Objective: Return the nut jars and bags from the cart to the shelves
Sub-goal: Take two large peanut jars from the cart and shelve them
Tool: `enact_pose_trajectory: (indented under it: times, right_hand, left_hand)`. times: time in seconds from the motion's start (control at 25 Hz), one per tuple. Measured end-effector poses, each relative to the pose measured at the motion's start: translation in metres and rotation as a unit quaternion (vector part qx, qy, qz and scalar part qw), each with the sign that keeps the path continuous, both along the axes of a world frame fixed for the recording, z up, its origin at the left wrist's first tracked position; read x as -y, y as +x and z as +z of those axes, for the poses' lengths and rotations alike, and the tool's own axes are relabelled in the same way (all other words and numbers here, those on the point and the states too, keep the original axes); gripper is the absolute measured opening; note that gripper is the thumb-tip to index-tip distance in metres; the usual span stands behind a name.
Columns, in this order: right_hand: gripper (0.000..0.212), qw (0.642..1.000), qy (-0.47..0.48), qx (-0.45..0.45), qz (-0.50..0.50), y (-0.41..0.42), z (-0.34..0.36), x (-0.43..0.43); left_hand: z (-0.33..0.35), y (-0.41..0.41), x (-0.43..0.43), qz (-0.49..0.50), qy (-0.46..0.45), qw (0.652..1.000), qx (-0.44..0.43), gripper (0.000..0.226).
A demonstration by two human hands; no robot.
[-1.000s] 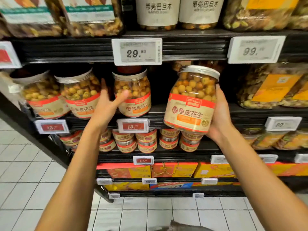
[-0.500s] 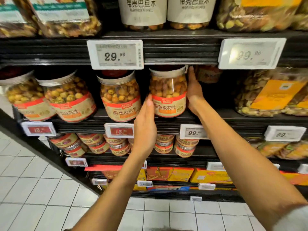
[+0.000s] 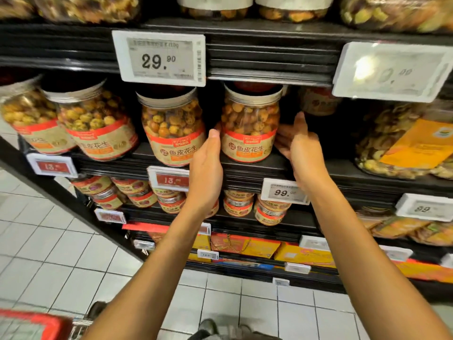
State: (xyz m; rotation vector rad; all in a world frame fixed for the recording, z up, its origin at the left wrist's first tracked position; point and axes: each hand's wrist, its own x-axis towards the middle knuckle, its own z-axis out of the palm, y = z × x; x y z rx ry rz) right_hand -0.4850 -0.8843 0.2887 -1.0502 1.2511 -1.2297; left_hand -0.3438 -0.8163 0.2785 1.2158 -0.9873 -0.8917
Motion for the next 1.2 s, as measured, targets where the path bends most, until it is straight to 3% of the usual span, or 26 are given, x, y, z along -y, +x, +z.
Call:
enact_pose_trajectory:
  times: [0.12,0.2,0.28,0.4,0.52,0.68,0.92,1.0,1.08,1.2]
  right_hand:
    - [0.049,0.993,-0.029,-0.099,-0.05,0.0,0.001,-0.019]
    - [0.035,0.97,-0.192,-0.103,-0.103,0.011,0.0,-0.053]
    - [0.031,0.954,-0.283,-0.101,0.013,0.036,-0.006,-0.084]
    - [0.045,0.962,-0.19,-0.133,0.145,0.085,-0.008,-0.086]
    - [0.05,0.974,-0.136,-0.139,0.115,0.115,-0.001,-0.068]
    - [0.049,0.989,-0.13,-0.041,0.058,0.143,-0.01,-0.068]
    - [0.051,0.99,-0.124,-0.028,0.059,0.152,-0.011,-0.079]
    - [0.048,0.983,-0.177,-0.041,-0.031,0.127,-0.003,-0.082]
    - [0.041,0.96,-0.215,-0.04,-0.173,0.085,0.006,-0.077]
    - [0.033,0.955,-0.155,-0.045,-0.247,0.034,0.021,-0.055]
  left_hand:
    - [0.005,0.004,-0.016,-0.01,-0.011,1.0,-0.009,0.039]
    - [0.002,0.018,-0.037,0.054,-0.042,0.997,-0.041,0.035]
    - [-0.004,0.041,-0.057,0.162,-0.08,0.98,-0.086,0.034]
    - [-0.01,0.064,-0.063,0.201,-0.053,0.975,-0.081,0.033]
    - [-0.009,0.071,-0.057,0.129,-0.036,0.991,-0.006,0.041]
    - [-0.009,0.102,-0.055,0.087,-0.017,0.995,0.041,0.049]
    - [-0.004,0.132,-0.059,0.063,0.005,0.995,0.071,0.04]
    - [-0.001,0.118,-0.067,0.102,-0.049,0.99,0.081,0.037]
    - [0.006,0.093,-0.064,0.047,-0.087,0.993,0.064,0.036]
    - [0.022,0.053,-0.03,-0.043,-0.043,0.997,0.047,0.039]
